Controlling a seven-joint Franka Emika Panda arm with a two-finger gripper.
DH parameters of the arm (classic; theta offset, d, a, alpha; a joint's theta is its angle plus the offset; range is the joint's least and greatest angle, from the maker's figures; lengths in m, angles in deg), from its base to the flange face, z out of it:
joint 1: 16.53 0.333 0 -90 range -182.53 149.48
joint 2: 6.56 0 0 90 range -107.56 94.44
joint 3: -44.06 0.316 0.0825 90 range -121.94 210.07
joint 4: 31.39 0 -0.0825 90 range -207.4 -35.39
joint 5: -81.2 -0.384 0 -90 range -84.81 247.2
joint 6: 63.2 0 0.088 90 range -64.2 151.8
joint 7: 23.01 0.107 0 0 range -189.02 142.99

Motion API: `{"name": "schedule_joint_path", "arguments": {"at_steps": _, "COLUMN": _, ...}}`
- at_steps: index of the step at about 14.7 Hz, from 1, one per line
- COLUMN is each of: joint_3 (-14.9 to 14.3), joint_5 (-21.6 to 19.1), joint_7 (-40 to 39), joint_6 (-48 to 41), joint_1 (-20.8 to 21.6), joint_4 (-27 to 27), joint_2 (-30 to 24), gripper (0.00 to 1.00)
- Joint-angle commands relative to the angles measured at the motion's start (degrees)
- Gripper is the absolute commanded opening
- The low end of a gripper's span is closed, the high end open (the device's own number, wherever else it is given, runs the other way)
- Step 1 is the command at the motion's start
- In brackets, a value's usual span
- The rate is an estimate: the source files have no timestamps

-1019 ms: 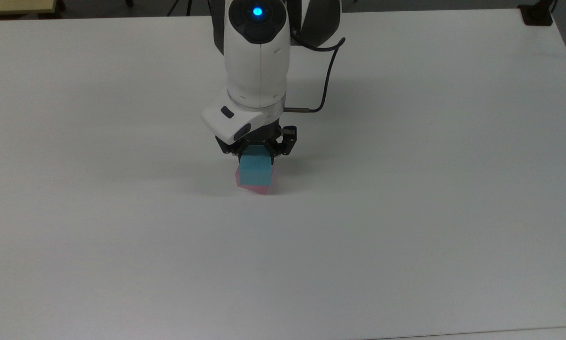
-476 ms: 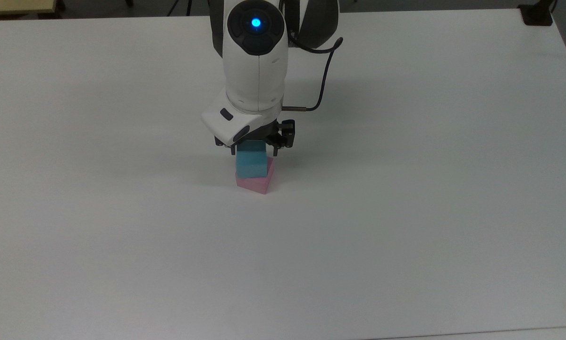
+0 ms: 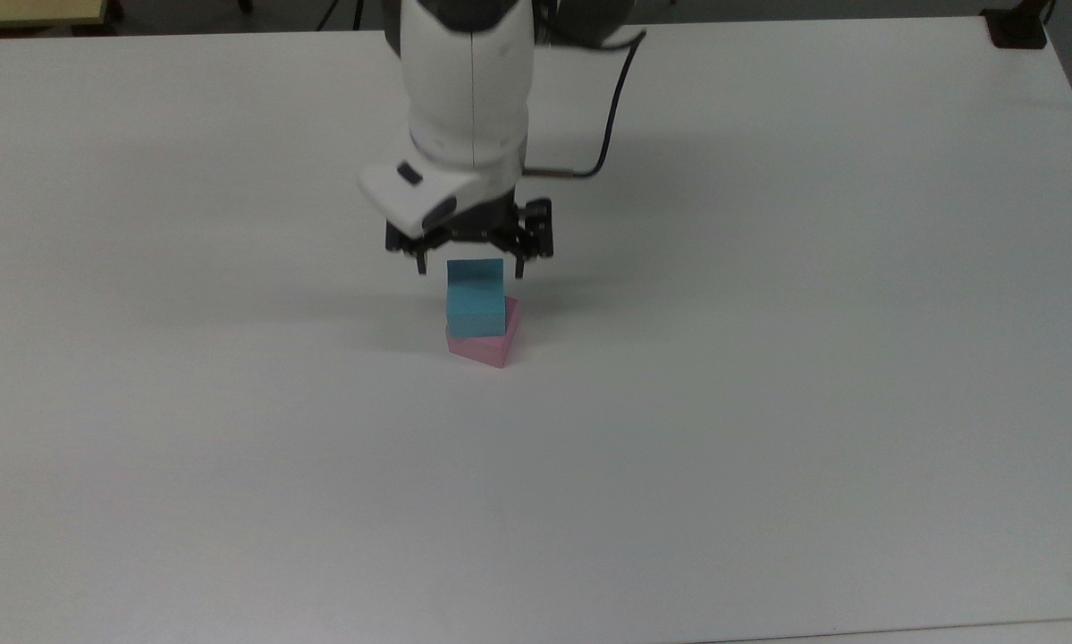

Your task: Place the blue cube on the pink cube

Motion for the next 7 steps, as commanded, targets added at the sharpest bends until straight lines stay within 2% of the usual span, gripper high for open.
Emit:
{"name": "schedule_joint_path", "arguments": {"at_steps": 1, "joint_3": 0.1, "joint_5": -0.1, "joint_7": -0.5, "joint_6": -9.2, "joint_1": 0.1, "joint_4": -1.9, "joint_2": -9.8, "gripper": 1.00}}
{"name": "schedule_joint_path", "arguments": {"at_steps": 3, "joint_3": 0.1, "joint_5": -0.1, "joint_7": -0.7, "joint_6": -14.0, "joint_1": -0.2, "joint_4": -2.1, "joint_2": -13.6, "gripper": 1.00}}
{"name": "schedule_joint_path", "arguments": {"at_steps": 7, "joint_3": 0.2, "joint_5": -0.4, "joint_7": -1.4, "joint_6": -18.0, "joint_1": -1.8, "joint_4": -2.1, "joint_2": -17.1, "gripper": 1.00}}
